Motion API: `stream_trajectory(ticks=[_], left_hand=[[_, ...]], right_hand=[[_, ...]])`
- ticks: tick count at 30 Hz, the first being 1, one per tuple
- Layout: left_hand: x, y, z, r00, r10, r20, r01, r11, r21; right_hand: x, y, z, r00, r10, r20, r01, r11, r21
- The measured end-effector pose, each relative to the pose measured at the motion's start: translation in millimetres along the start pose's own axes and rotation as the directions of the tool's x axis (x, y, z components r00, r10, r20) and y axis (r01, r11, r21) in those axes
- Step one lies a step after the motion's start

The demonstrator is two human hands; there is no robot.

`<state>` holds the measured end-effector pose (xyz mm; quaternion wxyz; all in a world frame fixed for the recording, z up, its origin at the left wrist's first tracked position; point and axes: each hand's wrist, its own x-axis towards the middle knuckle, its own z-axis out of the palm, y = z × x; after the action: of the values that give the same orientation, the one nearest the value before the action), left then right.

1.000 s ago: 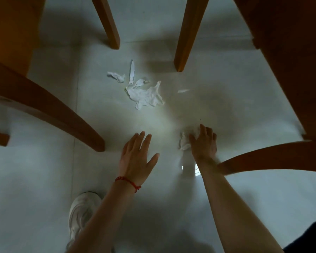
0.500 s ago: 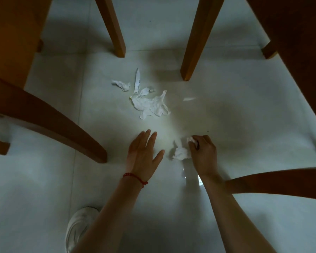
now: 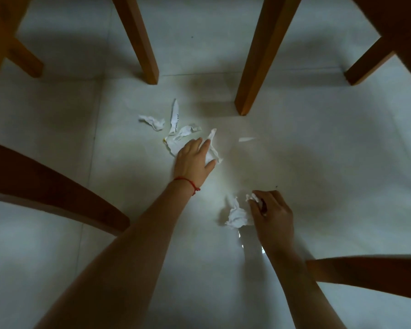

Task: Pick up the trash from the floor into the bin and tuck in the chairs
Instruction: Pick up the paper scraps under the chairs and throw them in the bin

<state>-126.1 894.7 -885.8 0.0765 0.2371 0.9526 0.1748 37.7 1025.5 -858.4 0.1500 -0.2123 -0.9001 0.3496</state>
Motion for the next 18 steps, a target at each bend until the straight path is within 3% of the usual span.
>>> stream_trajectory(ticks=[4, 8, 18], left_hand=[[-9.4, -3.9, 12.4, 0.999, 0.011, -0.036, -0.013, 0.998, -0.055], [-31.8, -3.2, 20.2, 0.987, 0.02, -0.161, -0.043, 0.989, -0.144], [-81.2, -0.1, 21.3, 0.967, -0.122, -0.222, 0.072, 0.972, -0.223]], right_hand=[[-3.1, 5.0, 1.9, 1.0, 0.019, 0.01, -0.018, 1.0, -0.007], [-10.5, 7.2, 1.4, 0.999, 0.041, 0.032, -0.041, 0.999, -0.001], [-26.1, -0.4, 2.2, 0.992, 0.107, 0.061, -0.106, 0.994, -0.022]])
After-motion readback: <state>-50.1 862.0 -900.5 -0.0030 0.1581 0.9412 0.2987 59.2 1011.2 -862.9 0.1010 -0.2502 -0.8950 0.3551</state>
